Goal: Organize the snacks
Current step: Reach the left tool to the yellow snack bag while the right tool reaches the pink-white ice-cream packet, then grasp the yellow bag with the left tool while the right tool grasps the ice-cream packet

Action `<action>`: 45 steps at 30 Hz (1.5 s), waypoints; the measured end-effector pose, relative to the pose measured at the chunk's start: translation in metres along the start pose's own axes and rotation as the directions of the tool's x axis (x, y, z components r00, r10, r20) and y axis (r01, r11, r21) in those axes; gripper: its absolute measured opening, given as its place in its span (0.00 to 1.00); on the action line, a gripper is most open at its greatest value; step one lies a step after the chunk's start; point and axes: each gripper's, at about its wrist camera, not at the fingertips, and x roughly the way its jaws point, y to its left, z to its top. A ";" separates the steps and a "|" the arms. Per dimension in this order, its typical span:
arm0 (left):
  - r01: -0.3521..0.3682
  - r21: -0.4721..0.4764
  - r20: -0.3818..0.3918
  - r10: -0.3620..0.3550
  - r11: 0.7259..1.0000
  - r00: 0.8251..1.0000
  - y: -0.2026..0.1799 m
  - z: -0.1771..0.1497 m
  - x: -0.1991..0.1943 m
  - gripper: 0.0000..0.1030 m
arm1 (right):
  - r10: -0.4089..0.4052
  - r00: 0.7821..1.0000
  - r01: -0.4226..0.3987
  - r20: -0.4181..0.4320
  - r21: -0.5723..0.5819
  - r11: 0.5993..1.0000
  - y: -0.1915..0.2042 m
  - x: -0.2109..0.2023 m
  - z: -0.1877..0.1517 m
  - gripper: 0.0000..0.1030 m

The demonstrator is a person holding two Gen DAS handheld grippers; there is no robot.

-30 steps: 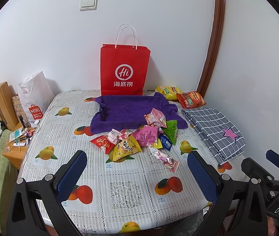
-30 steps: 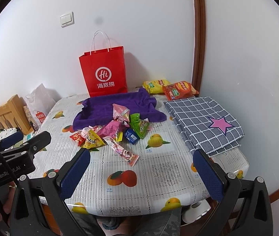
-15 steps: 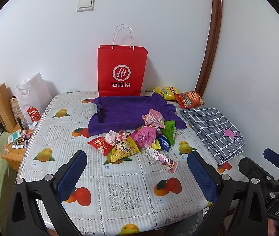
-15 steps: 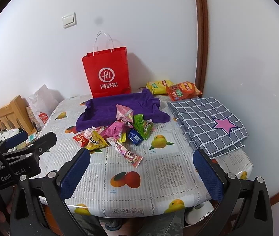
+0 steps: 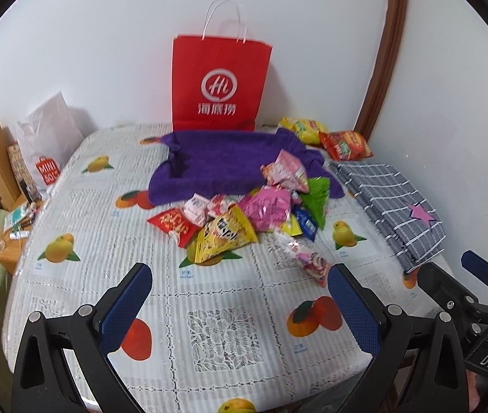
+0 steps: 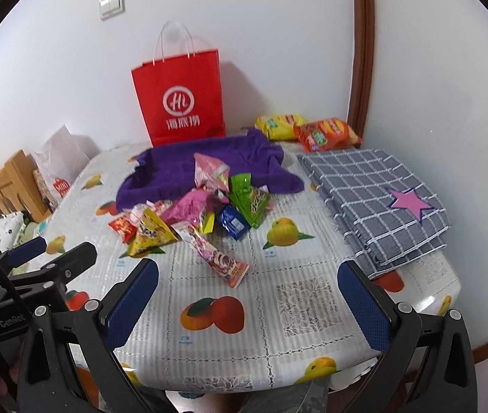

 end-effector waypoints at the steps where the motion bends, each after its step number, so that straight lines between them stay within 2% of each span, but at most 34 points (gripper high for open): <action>1: -0.001 -0.008 -0.019 0.001 1.000 1.000 0.006 -0.002 0.011 0.99 | -0.005 1.000 0.005 -0.009 -0.002 1.000 0.001 0.007 -0.001 1.00; 6: -0.017 -0.023 -0.069 0.016 1.000 0.997 0.020 -0.007 0.039 0.99 | -0.043 0.999 0.043 -0.030 -0.001 0.999 0.001 0.037 -0.003 0.99; 10: -0.031 -0.044 -0.102 0.026 0.999 0.994 0.036 -0.011 0.059 0.99 | -0.009 0.997 0.010 -0.080 0.006 1.000 0.000 0.062 -0.004 0.99; 15: -0.047 -0.057 -0.128 0.040 0.997 0.991 0.052 -0.013 0.078 0.99 | 0.014 0.995 -0.012 -0.103 0.019 1.000 0.003 0.090 -0.004 0.99; 18: -0.061 -0.077 -0.155 0.049 0.995 0.987 0.064 -0.016 0.092 0.96 | 0.032 0.988 -0.027 -0.153 0.036 0.999 0.003 0.112 -0.009 0.92; 21: -0.067 -0.093 -0.169 0.050 0.993 0.984 0.073 -0.019 0.100 0.96 | 0.058 0.980 -0.051 -0.188 0.043 0.998 0.001 0.127 -0.016 0.92; 27: -0.058 -0.106 -0.185 0.037 0.993 0.982 0.080 -0.020 0.113 0.96 | 0.096 0.980 -0.094 -0.177 0.022 0.995 0.011 0.144 -0.015 0.91; 31: -0.039 -0.108 -0.189 0.018 0.993 0.982 0.080 -0.015 0.121 0.94 | 0.119 0.979 -0.127 -0.167 -0.036 0.991 0.025 0.156 -0.008 0.90; 33: -0.025 -0.105 -0.181 0.006 0.994 0.983 0.079 -0.012 0.122 0.94 | 0.127 0.977 -0.139 -0.172 -0.064 0.988 0.029 0.164 -0.006 0.86; 36: 0.001 -0.086 -0.159 -0.015 0.996 0.987 0.073 -0.005 0.121 0.94 | 0.141 0.971 -0.161 -0.192 -0.091 0.983 0.036 0.176 -0.007 0.71; 38: 0.019 -0.087 -0.147 -0.032 0.996 0.989 0.070 -0.001 0.123 0.91 | 0.138 0.966 -0.163 -0.217 -0.099 0.982 0.037 0.184 -0.009 0.50; 40: 0.040 -0.097 -0.149 -0.054 0.994 0.987 0.067 0.002 0.127 0.86 | 0.138 0.967 -0.164 -0.213 -0.106 0.981 0.036 0.184 -0.011 0.49; 43: 0.059 -0.100 -0.156 -0.074 0.993 0.985 0.062 0.003 0.134 0.81 | 0.150 0.970 -0.170 -0.190 -0.098 0.980 0.029 0.175 -0.012 0.38; 45: 0.064 -0.083 -0.160 -0.076 0.994 0.984 0.054 0.005 0.139 0.77 | 0.153 0.970 -0.172 -0.190 -0.084 0.982 0.021 0.172 -0.012 0.34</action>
